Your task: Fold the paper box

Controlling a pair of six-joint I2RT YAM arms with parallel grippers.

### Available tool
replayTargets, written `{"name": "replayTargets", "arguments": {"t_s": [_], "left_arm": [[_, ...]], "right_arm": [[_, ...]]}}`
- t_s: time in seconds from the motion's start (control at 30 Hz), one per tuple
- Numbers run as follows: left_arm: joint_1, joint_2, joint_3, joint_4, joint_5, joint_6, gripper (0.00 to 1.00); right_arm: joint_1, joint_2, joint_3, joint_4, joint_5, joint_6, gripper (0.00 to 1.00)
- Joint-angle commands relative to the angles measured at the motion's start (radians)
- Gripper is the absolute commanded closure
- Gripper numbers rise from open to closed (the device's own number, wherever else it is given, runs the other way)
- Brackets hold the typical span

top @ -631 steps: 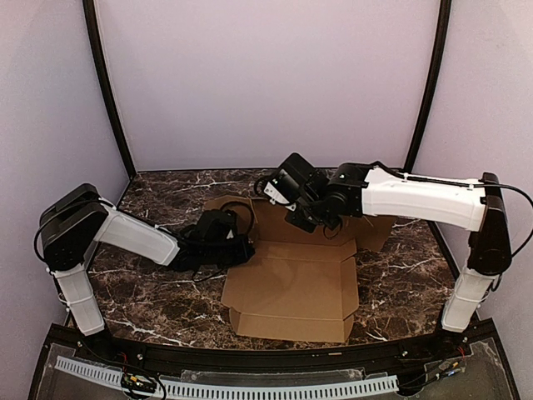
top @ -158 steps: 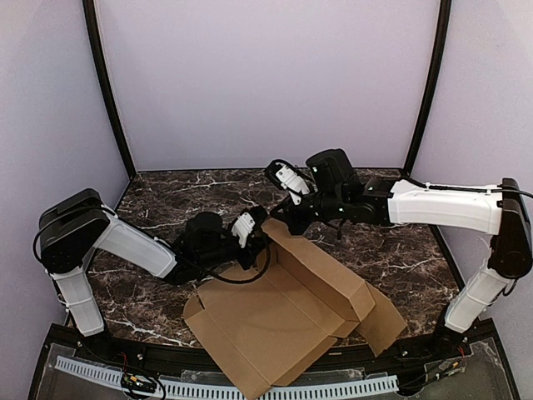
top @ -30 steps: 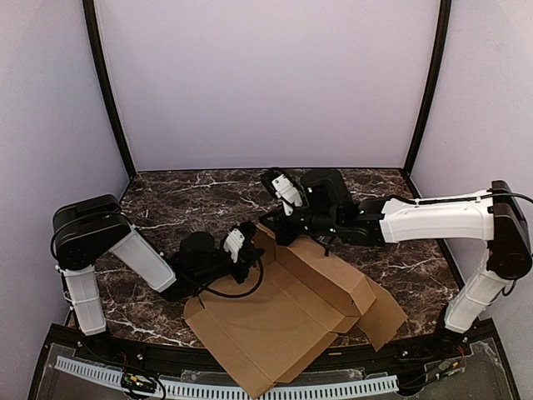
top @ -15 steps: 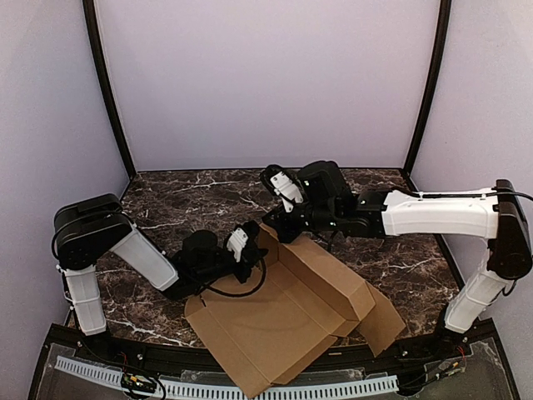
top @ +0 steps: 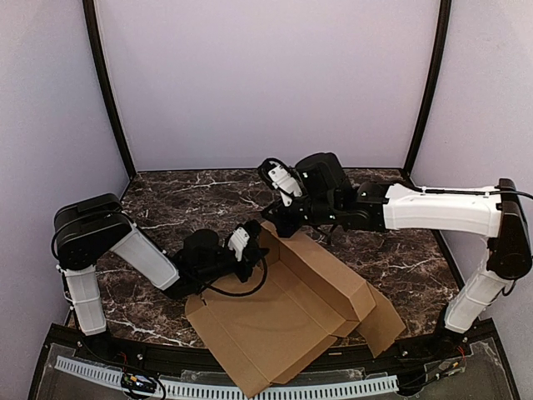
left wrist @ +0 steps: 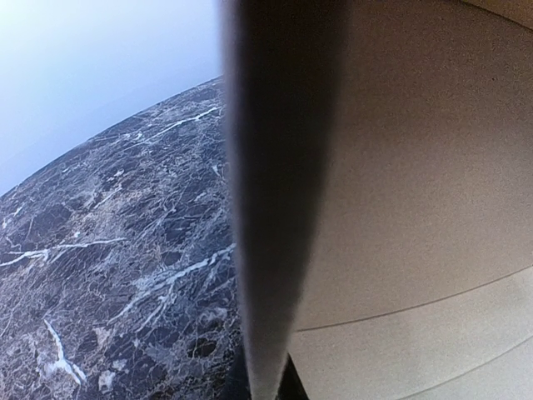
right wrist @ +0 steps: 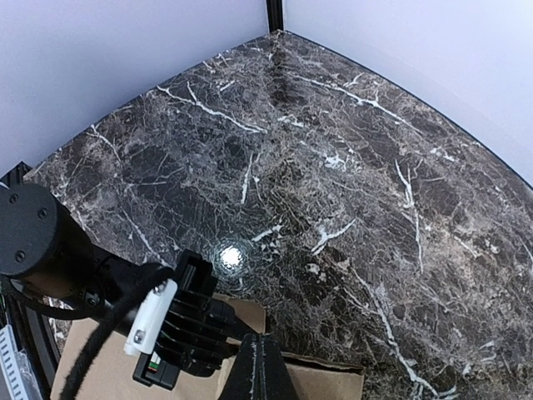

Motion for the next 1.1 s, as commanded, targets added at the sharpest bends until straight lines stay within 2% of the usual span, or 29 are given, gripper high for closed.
{"name": "replayTargets", "arguments": {"t_s": [0.0,0.13,0.37,0.47,0.83,1.07], "left_arm": [[-0.008,0.003,0.009,-0.016,-0.004,0.019,0.99],[-0.008,0.004,0.002,-0.013,-0.009,0.018,0.98],[-0.008,0.0,0.012,-0.018,-0.014,0.014,0.8],[-0.007,-0.01,0.015,-0.019,-0.016,0.018,0.76],[-0.006,-0.038,0.036,-0.008,-0.077,0.063,0.73],[-0.006,-0.05,0.017,0.061,-0.095,0.042,0.73]], "right_arm": [[0.009,0.078,-0.092,0.008,0.009,0.033,1.0],[0.011,0.085,-0.163,0.048,-0.019,0.069,1.0],[0.01,0.063,-0.136,0.029,0.006,0.047,1.0],[0.011,0.059,-0.131,0.027,0.004,0.046,1.0],[0.01,0.039,-0.151,0.019,0.005,0.047,1.0],[0.009,0.004,-0.175,0.021,0.002,0.058,1.0]]}}
